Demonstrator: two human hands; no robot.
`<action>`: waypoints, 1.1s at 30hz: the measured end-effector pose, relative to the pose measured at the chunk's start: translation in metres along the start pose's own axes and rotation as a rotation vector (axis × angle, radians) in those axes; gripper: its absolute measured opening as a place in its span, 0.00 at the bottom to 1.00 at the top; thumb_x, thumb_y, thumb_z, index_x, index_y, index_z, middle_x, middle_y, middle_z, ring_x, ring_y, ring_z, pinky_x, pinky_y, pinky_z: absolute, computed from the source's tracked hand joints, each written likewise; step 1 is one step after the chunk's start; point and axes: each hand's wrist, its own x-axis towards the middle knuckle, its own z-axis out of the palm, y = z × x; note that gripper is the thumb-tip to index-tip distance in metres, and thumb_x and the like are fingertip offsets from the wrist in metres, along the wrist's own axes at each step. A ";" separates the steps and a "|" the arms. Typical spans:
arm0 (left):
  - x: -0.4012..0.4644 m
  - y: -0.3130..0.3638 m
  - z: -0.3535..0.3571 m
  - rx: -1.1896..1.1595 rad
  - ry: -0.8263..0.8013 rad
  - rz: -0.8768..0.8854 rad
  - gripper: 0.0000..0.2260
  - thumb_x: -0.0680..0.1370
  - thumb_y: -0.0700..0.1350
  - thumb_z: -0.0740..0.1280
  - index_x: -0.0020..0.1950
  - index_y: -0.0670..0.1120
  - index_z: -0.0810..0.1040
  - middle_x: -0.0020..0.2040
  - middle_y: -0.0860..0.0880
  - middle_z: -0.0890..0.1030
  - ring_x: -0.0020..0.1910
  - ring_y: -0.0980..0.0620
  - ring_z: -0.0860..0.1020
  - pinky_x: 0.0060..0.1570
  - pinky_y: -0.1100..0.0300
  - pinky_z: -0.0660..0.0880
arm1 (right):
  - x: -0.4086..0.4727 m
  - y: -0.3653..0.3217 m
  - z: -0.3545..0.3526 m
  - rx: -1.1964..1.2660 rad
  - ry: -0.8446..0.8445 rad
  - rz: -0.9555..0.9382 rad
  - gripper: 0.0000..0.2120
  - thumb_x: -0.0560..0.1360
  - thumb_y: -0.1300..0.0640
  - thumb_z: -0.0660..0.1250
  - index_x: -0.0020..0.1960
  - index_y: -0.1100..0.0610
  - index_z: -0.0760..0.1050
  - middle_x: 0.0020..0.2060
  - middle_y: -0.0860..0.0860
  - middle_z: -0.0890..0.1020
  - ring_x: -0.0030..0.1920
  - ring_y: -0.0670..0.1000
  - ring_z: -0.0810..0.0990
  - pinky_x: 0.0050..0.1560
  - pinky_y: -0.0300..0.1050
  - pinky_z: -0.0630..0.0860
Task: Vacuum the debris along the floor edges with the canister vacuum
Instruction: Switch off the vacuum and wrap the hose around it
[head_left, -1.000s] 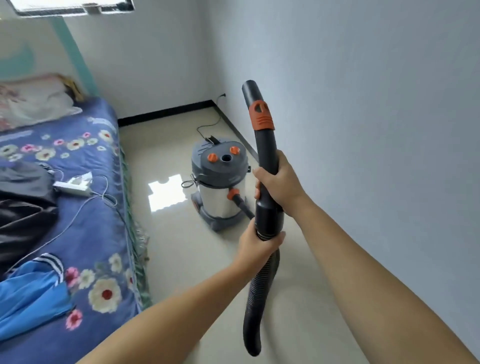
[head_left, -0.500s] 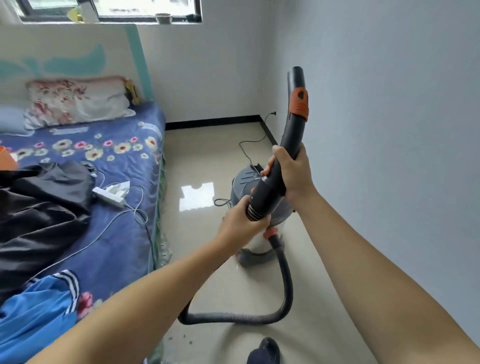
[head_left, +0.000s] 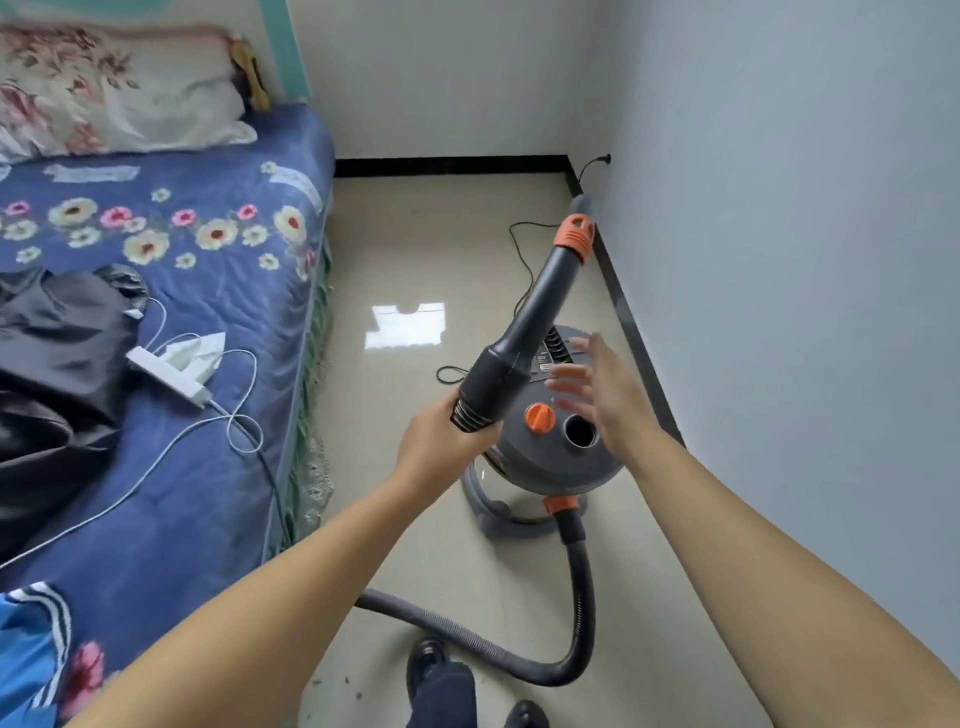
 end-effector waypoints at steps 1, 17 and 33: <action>0.013 -0.007 -0.001 -0.032 0.000 -0.023 0.06 0.68 0.53 0.71 0.41 0.63 0.76 0.32 0.59 0.79 0.31 0.60 0.75 0.33 0.60 0.69 | 0.016 0.019 -0.002 -0.090 0.040 0.078 0.17 0.81 0.43 0.56 0.59 0.54 0.74 0.43 0.55 0.84 0.42 0.53 0.85 0.39 0.45 0.82; 0.111 -0.097 0.032 -0.072 -0.119 -0.112 0.11 0.65 0.59 0.69 0.42 0.57 0.76 0.31 0.59 0.77 0.31 0.59 0.72 0.36 0.59 0.70 | 0.132 0.160 0.023 -1.326 0.000 0.121 0.12 0.83 0.48 0.53 0.52 0.58 0.61 0.49 0.59 0.80 0.48 0.62 0.79 0.38 0.51 0.68; 0.096 -0.020 0.026 -0.041 -0.172 -0.059 0.17 0.65 0.61 0.68 0.45 0.51 0.78 0.36 0.53 0.80 0.38 0.52 0.78 0.44 0.48 0.77 | 0.054 0.000 0.013 0.124 -0.340 0.289 0.23 0.79 0.46 0.62 0.71 0.53 0.68 0.63 0.54 0.79 0.63 0.50 0.76 0.61 0.55 0.73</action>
